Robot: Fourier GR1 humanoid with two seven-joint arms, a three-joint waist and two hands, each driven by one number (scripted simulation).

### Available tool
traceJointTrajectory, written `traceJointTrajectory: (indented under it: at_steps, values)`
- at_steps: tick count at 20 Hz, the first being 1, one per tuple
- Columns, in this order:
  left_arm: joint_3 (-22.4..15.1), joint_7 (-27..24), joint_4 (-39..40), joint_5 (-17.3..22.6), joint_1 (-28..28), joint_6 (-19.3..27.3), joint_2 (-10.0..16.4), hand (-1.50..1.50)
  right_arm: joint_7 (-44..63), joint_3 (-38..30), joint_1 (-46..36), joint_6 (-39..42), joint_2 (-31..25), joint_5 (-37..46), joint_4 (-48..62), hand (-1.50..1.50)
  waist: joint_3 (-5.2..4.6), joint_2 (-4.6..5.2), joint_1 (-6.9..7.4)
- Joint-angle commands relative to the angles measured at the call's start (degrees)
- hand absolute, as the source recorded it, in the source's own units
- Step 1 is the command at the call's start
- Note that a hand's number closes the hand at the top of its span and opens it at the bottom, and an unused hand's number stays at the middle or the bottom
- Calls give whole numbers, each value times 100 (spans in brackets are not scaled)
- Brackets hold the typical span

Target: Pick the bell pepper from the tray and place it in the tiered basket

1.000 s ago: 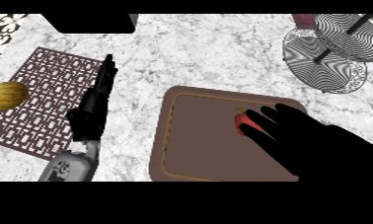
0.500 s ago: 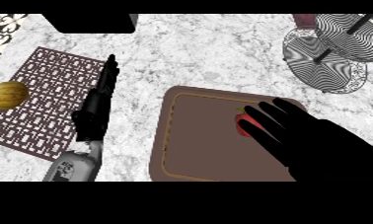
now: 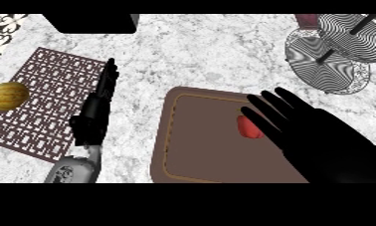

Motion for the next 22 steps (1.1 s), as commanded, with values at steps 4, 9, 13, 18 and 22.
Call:
traceJointTrajectory:
  at_steps: [4, 9, 13, 18, 22]
  values:
    - [62, 313, -302, -180, -31, -38, -49, 0, -604, -234, -24, -108, 461, 740, 928, -150, -1, 0, 28]
    - [44, 350, -308, -324, 38, -52, -201, 0, -1201, -613, 1016, -188, 107, 1023, 389, -150, 1, -9, -36]
    - [157, 210, -12, -385, -161, -135, -304, 0, -1675, -519, 415, -171, 684, 1360, 1291, -150, -1, 0, -6]
    - [216, 381, -388, -394, 98, -239, -277, 0, -2423, -563, 857, -589, 590, 1801, 1503, -150, 0, -1, 2]
    - [466, 21, 72, -345, -125, -412, -286, 0, -1964, -300, 776, -86, 1128, 2128, 1239, -150, -3, -1, -17]
